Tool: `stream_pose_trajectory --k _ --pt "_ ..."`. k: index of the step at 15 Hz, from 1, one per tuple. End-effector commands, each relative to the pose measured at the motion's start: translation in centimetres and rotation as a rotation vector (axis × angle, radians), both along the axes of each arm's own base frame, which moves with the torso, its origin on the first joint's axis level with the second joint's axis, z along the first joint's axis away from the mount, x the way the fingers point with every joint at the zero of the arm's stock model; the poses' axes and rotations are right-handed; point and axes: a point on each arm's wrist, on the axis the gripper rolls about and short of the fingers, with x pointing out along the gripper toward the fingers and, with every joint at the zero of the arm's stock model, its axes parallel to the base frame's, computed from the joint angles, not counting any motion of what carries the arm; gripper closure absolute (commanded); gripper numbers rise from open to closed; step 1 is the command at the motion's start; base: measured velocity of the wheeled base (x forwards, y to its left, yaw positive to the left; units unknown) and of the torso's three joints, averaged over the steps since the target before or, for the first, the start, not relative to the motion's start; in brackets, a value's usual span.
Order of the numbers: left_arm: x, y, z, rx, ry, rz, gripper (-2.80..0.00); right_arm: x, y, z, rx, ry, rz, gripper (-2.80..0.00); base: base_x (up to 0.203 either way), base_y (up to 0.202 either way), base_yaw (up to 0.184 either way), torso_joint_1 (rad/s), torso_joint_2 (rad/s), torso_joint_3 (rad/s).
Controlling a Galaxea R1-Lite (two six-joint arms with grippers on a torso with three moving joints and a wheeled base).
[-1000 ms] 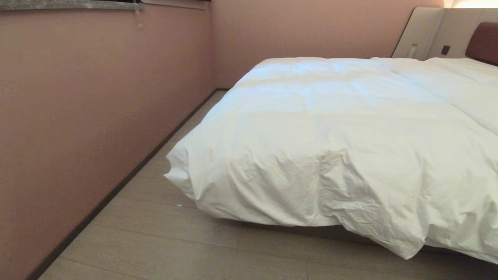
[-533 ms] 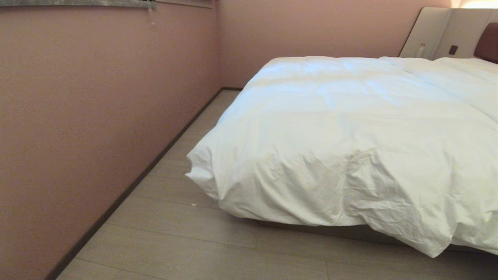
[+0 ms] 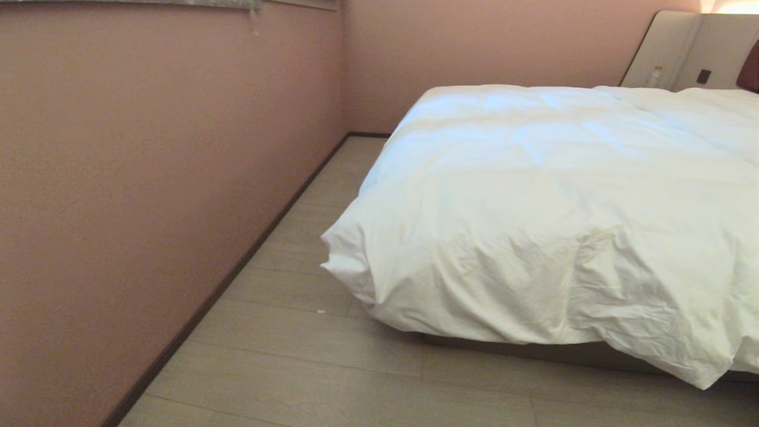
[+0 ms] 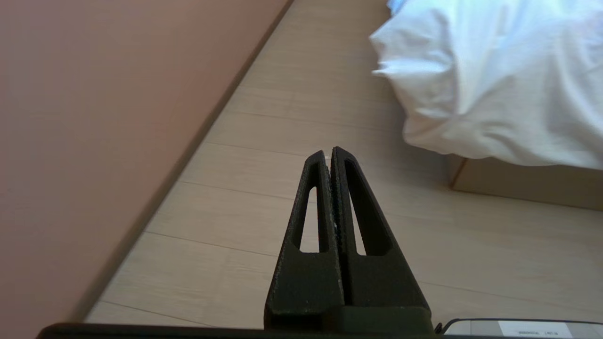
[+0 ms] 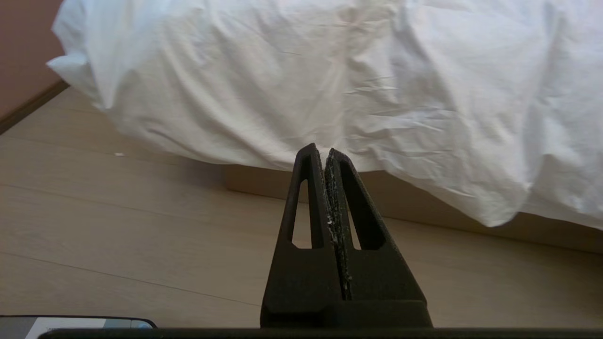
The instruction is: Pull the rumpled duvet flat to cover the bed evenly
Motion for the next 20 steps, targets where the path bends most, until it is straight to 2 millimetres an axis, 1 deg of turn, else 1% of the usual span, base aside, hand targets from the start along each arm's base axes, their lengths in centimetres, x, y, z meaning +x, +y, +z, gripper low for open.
stream_pose_trajectory --k 1,20 --pt "0.0 0.0 0.0 -0.001 0.0 0.0 0.0 0.0 0.0 0.0 -0.003 -0.001 0.001 0.0 0.0 0.191 0.0 0.01 0.0 0.002" --pt "0.0 0.0 0.0 -0.002 0.0 0.0 0.0 0.0 0.0 0.0 -0.001 -0.001 0.0 0.0 0.0 0.193 -0.001 0.002 0.0 0.002"
